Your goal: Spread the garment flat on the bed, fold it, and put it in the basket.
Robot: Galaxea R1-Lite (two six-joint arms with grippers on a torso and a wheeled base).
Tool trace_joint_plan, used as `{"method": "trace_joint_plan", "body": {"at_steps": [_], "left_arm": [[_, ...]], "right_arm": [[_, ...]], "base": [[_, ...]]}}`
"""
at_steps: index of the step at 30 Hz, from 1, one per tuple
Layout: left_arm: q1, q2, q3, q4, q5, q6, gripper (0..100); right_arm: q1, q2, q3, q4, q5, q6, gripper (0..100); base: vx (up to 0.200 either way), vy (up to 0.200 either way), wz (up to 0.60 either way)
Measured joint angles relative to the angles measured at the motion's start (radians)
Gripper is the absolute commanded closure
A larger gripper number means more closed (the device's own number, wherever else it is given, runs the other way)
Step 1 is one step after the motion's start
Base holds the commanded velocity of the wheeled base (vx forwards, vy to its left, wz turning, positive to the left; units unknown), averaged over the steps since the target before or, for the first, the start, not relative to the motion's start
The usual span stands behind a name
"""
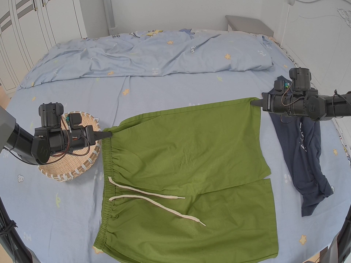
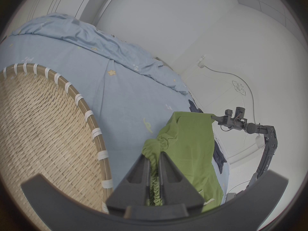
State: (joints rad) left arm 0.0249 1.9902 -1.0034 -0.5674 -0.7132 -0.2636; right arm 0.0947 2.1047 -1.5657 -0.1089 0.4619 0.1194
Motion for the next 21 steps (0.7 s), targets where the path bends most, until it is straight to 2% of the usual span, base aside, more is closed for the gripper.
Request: {"method": "trace_joint_plan", "body": {"at_steps": [12,13,14,15,21], "left_arm": [[-0.005,0.013,-0.008,-0.001,0.039,0.001,100],[-0.006,0.014,-0.009,-0.001,0.041,0.001,0],[-0.007,0.014,-0.009,-0.001,0.041,0.002,0],[-0.007,0.015,-0.01,-0.001,0.042,0.002,0],[-0.011,0.018,-0.011,-0.01,0.041,0.005,0]], "right_arm": [[-0.002,0.029,0.002,-0.023,-0.015,0.0,100],[-0.002,0.032,0.002,-0.023,-0.015,0.0,100],[-0.001,0.034,0.001,-0.023,-0.015,0.0,100],[-0.001,0.038,0.001,-0.023,-0.015,0.0,0],[0.003,0.055,-0.002,-0.03,-0.015,0.001,0]], "base": [[0.0,0.0,0.0],[0.0,0.0,0.0],[0.0,0.0,0.0],[0.0,0.0,0.0],[0.0,0.0,0.0]]}}
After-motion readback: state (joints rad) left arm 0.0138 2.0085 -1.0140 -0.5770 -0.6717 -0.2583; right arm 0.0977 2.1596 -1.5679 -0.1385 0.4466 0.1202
